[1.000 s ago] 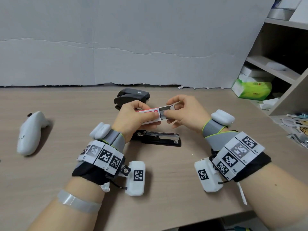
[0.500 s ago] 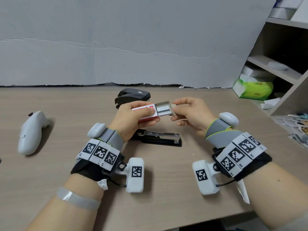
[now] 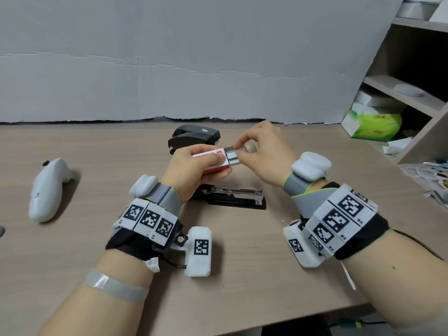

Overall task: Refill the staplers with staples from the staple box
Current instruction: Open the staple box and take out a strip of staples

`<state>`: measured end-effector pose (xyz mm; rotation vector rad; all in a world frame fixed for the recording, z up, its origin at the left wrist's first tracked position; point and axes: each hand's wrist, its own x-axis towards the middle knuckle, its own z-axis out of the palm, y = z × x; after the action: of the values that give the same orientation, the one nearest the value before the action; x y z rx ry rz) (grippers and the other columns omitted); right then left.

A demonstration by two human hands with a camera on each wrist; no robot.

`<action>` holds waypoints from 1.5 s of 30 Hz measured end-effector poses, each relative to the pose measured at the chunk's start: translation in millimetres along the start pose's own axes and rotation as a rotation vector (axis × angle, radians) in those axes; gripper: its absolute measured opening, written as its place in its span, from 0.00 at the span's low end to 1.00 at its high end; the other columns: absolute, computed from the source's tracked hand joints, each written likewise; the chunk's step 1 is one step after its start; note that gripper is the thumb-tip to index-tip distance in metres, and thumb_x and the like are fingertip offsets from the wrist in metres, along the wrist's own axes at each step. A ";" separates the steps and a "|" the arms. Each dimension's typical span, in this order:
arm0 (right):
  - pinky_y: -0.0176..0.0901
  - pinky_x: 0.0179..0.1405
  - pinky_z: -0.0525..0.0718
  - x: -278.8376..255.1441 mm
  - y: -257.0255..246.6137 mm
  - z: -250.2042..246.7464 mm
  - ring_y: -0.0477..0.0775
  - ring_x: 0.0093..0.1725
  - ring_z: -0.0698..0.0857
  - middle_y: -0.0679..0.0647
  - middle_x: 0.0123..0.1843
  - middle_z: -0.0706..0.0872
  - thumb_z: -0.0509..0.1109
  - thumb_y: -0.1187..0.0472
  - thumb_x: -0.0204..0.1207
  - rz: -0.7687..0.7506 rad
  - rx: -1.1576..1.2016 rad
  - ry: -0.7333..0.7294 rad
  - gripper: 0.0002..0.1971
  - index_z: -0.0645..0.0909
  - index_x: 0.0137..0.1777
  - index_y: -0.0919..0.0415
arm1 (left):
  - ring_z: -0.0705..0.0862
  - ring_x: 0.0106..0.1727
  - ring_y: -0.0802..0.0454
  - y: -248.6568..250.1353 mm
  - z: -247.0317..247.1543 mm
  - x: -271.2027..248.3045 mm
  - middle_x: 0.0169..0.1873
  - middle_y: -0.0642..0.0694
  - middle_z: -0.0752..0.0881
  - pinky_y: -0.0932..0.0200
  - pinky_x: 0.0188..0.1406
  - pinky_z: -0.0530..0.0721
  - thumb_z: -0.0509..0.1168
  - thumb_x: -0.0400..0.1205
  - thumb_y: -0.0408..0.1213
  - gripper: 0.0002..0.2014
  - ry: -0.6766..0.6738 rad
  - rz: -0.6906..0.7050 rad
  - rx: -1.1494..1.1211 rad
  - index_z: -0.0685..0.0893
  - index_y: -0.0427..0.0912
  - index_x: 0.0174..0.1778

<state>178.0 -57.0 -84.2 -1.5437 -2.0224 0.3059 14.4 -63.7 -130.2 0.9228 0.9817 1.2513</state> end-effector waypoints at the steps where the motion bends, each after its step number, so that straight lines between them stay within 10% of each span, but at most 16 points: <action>1: 0.39 0.58 0.66 0.3 -1.5 -1.3 0.57 0.64 0.73 0.54 0.56 0.77 0.71 0.60 0.74 -0.025 -0.066 -0.049 0.07 0.89 0.48 0.50 | 0.91 0.43 0.34 0.2 0.4 -0.3 0.47 0.27 0.88 0.54 0.40 0.91 0.71 0.77 0.25 0.09 0.005 0.012 0.027 0.86 0.26 0.52; 6: 0.39 0.49 0.65 6.6 -0.6 -4.5 0.54 0.56 0.76 0.43 0.39 0.75 0.75 0.58 0.72 -0.093 -0.222 -0.186 0.08 0.90 0.51 0.52 | 0.90 0.37 0.36 -2.1 1.9 -0.4 0.42 0.30 0.88 0.52 0.38 0.91 0.71 0.77 0.23 0.07 0.000 0.015 0.133 0.85 0.25 0.50; 18: 0.40 0.48 0.73 7.5 3.3 -3.5 0.52 0.53 0.78 0.53 0.53 0.87 0.75 0.58 0.73 -0.113 -0.304 -0.286 0.10 0.89 0.53 0.56 | 0.90 0.35 0.39 0.3 3.7 -3.8 0.40 0.34 0.86 0.55 0.35 0.91 0.72 0.76 0.24 0.06 -0.045 -0.060 0.186 0.85 0.28 0.48; 31: 0.47 0.53 0.78 7.3 9.1 -7.3 0.52 0.52 0.78 0.48 0.45 0.80 0.74 0.52 0.73 -0.156 -0.229 -0.139 0.10 0.88 0.47 0.58 | 0.91 0.38 0.37 -3.3 1.7 1.0 0.52 0.29 0.84 0.53 0.38 0.91 0.72 0.76 0.24 0.10 0.000 -0.096 0.158 0.84 0.25 0.52; 45: 0.45 0.32 0.87 12.9 41.9 -14.0 0.54 0.31 0.89 0.60 0.36 0.90 0.76 0.63 0.69 0.321 0.351 0.056 0.03 0.85 0.38 0.62 | 0.91 0.40 0.36 -5.9 -2.2 4.2 0.45 0.31 0.87 0.47 0.44 0.92 0.72 0.77 0.25 0.12 0.052 -0.077 0.102 0.84 0.23 0.54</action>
<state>217.6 -34.2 -90.0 -1.6208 -1.5709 0.6944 14.4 -60.1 -136.7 0.9261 1.1204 1.1742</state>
